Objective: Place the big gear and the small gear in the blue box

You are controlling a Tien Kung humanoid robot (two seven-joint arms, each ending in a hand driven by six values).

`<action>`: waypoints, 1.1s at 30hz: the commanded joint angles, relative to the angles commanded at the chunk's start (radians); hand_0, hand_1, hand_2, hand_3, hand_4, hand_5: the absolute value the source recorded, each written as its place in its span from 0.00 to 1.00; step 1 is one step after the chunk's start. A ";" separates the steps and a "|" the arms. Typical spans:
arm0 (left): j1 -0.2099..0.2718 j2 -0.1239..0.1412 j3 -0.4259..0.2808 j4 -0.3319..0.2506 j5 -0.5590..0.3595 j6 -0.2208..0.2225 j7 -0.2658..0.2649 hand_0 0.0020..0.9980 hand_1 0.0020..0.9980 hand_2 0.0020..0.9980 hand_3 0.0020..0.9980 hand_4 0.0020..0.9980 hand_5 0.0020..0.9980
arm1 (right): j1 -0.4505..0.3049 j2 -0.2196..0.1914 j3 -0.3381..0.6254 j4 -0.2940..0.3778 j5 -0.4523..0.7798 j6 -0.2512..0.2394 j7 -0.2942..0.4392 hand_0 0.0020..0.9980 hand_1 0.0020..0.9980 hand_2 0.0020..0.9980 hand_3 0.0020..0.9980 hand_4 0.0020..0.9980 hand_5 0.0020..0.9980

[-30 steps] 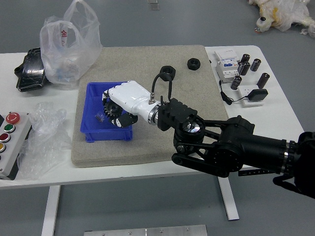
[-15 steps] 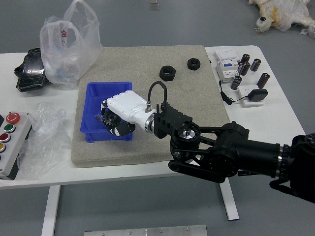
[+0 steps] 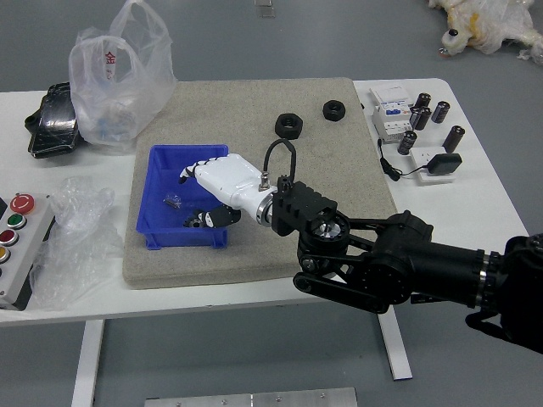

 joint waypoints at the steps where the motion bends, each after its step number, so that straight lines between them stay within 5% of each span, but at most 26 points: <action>1: 0.000 0.000 0.000 0.000 0.000 0.000 0.000 0.65 0.60 0.60 0.68 0.65 0.30 | -0.002 -0.004 0.010 -0.001 -0.001 -0.001 0.000 0.47 0.78 0.83 0.78 0.64 0.19; 8: 0.001 -0.002 0.002 0.000 -0.003 0.001 -0.001 0.65 0.60 0.60 0.68 0.65 0.30 | -0.035 -0.049 0.102 -0.051 0.011 -0.005 0.005 0.47 0.78 0.82 0.77 0.65 0.20; 9: 0.002 -0.002 0.002 0.000 -0.003 0.001 -0.001 0.65 0.60 0.60 0.68 0.64 0.30 | -0.038 -0.053 0.110 -0.061 0.014 -0.005 0.005 0.47 0.77 0.81 0.80 0.84 0.34; 14: 0.001 -0.003 0.003 0.000 -0.002 0.000 -0.003 0.65 0.60 0.60 0.68 0.64 0.30 | -0.053 -0.065 0.135 -0.136 0.048 0.022 0.020 0.47 0.77 0.81 0.80 0.84 0.34; 15: 0.001 -0.003 0.003 0.001 -0.003 0.000 -0.003 0.65 0.60 0.60 0.68 0.65 0.30 | -0.055 -0.066 0.136 -0.150 0.055 0.028 0.024 0.47 0.78 0.82 0.82 1.00 0.54; 26: 0.001 -0.005 0.003 0.001 -0.001 0.000 -0.004 0.65 0.60 0.60 0.68 0.64 0.30 | -0.066 -0.069 0.081 -0.259 0.111 0.052 0.049 0.47 0.77 0.82 0.83 1.00 0.57; 27: 0.001 -0.005 0.003 0.001 0.000 0.000 -0.004 0.65 0.60 0.60 0.68 0.64 0.30 | -0.066 -0.067 0.071 -0.269 0.120 0.052 0.048 0.46 0.75 0.77 0.80 0.90 0.40; 32: 0.000 -0.006 0.004 0.001 0.002 -0.002 -0.004 0.65 0.60 0.60 0.68 0.64 0.30 | -0.062 -0.061 0.030 -0.309 0.170 0.035 0.050 0.46 0.75 0.77 0.80 0.90 0.40; 33: 0.000 -0.006 0.004 0.001 0.002 -0.002 -0.004 0.65 0.60 0.60 0.68 0.64 0.30 | -0.061 -0.061 0.022 -0.315 0.181 0.030 0.051 0.42 0.66 0.60 0.66 0.35 0.16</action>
